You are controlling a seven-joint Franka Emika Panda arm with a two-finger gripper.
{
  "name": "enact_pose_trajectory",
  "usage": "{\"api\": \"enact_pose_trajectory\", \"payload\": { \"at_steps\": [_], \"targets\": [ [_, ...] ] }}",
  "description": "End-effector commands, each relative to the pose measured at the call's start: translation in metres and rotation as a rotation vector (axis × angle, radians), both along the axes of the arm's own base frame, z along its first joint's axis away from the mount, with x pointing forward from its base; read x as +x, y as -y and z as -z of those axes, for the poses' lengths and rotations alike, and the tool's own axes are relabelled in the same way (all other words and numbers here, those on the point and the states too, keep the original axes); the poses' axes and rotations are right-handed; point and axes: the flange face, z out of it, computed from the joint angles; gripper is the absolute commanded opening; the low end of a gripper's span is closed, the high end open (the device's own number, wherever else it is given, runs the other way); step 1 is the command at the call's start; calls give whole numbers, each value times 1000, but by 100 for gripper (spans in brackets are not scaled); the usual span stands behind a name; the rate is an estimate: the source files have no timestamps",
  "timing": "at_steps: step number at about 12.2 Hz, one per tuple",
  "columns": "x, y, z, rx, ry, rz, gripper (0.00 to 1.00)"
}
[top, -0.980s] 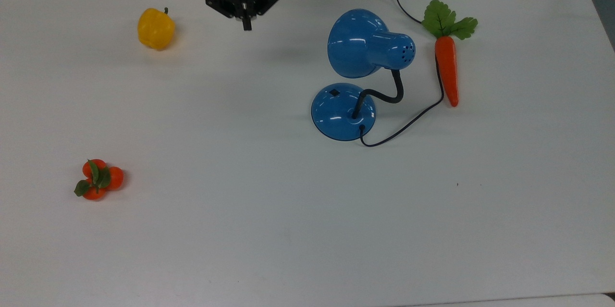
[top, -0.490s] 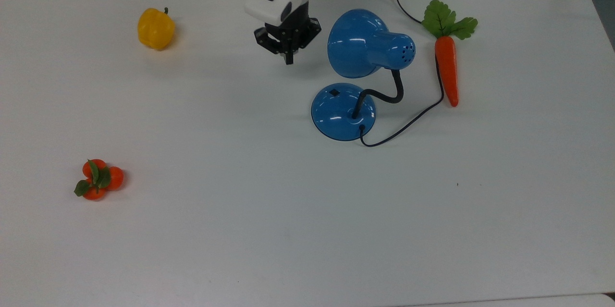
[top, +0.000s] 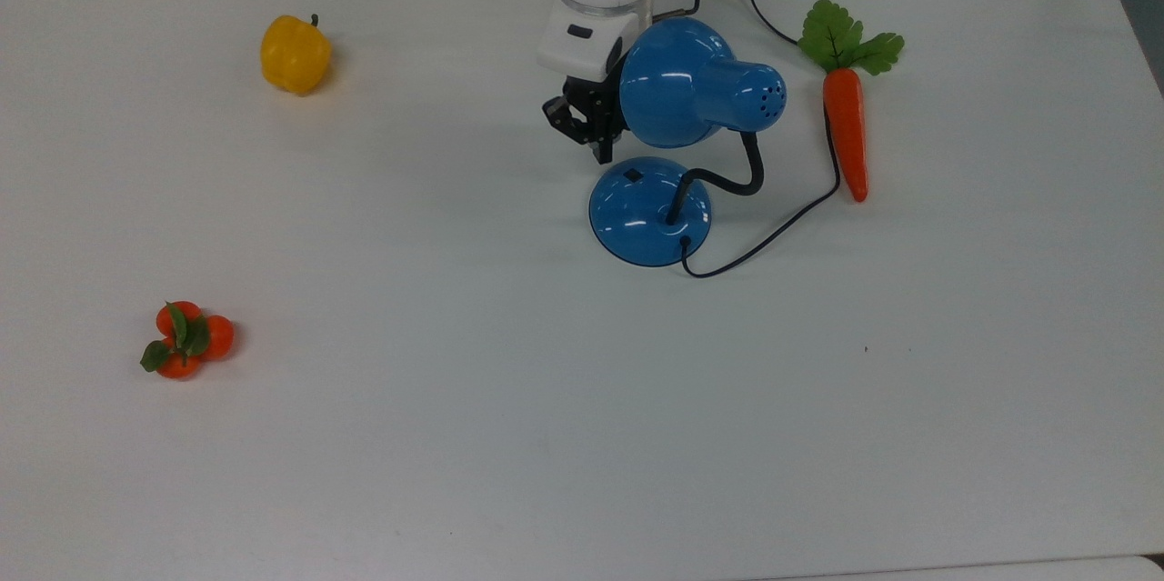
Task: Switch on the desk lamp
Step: 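Move the gripper down toward the switch on the blue lamp base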
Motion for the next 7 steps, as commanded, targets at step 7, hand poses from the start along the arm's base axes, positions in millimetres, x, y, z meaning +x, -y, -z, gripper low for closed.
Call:
{"api": "enact_pose_trajectory", "payload": {
  "at_steps": [7],
  "targets": [
    [0,-27,16,21,48,-60,0]
  ]
}}
